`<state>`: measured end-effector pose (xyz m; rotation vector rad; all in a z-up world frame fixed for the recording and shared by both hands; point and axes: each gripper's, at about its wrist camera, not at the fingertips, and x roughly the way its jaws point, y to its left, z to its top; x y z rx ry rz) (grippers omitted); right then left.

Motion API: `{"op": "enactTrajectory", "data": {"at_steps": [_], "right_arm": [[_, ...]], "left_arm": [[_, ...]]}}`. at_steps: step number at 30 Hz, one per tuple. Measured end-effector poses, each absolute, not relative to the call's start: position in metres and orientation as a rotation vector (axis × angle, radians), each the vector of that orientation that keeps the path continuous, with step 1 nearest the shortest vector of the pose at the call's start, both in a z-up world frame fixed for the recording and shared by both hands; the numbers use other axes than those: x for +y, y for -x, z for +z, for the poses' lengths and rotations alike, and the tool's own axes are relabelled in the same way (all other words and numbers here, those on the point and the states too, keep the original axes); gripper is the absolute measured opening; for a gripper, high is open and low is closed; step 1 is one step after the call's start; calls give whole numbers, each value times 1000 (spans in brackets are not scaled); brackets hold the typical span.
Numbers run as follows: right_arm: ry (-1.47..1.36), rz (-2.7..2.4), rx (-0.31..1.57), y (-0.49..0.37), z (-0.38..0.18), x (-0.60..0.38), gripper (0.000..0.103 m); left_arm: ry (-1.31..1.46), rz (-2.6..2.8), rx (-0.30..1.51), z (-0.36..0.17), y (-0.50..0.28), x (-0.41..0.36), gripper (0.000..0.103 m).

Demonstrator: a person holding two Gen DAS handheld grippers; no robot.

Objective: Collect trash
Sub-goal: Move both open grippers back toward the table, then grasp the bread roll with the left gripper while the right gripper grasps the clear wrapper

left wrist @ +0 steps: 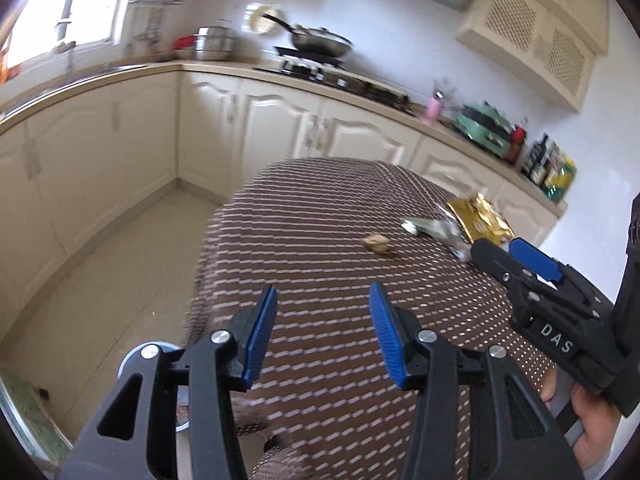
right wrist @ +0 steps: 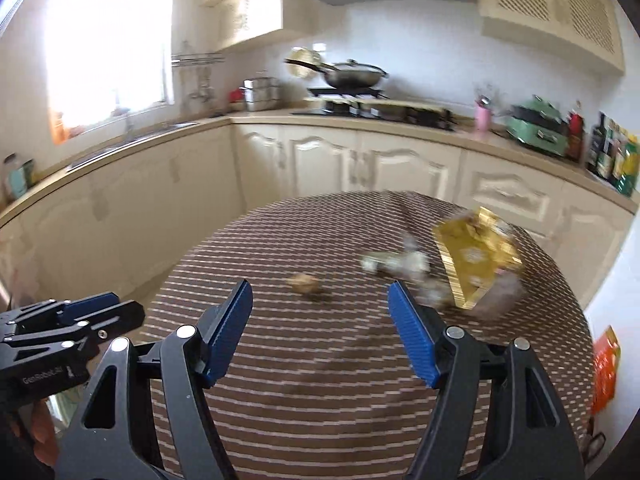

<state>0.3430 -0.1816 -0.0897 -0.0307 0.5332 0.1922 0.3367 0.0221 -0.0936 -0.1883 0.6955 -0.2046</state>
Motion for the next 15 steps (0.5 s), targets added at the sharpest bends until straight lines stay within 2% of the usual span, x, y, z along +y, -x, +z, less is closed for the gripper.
{"op": "enactTrajectory", "data": {"at_steps": [11,15], "right_arm": [[44,191,643,-397,-113,-244,67],[98,207,707,-427,-125,-246,63]], "left_arm": [[75,-263,782,-120,-421,-62,47],[33,-246,800,-131,-447,-72,47]]}}
